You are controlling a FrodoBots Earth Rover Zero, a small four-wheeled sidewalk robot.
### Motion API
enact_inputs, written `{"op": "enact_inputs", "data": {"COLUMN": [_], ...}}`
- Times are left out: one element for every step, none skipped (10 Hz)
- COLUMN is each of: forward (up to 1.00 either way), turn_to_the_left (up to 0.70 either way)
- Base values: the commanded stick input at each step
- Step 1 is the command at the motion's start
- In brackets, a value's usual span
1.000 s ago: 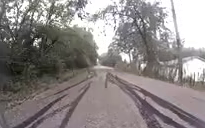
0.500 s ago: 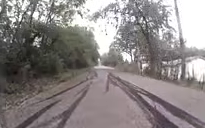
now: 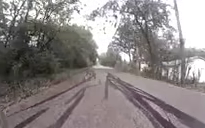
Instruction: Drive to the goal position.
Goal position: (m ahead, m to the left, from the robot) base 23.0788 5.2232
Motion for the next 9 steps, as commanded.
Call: {"op": "enact_inputs", "data": {"forward": [0.70,0.70,0.70,0.70,0.70,0.70,0.70,0.70,0.70], "turn_to_the_left": [0.00,0.00,0.00,0.00,0.00,0.00,0.00,0.00,0.03]}}
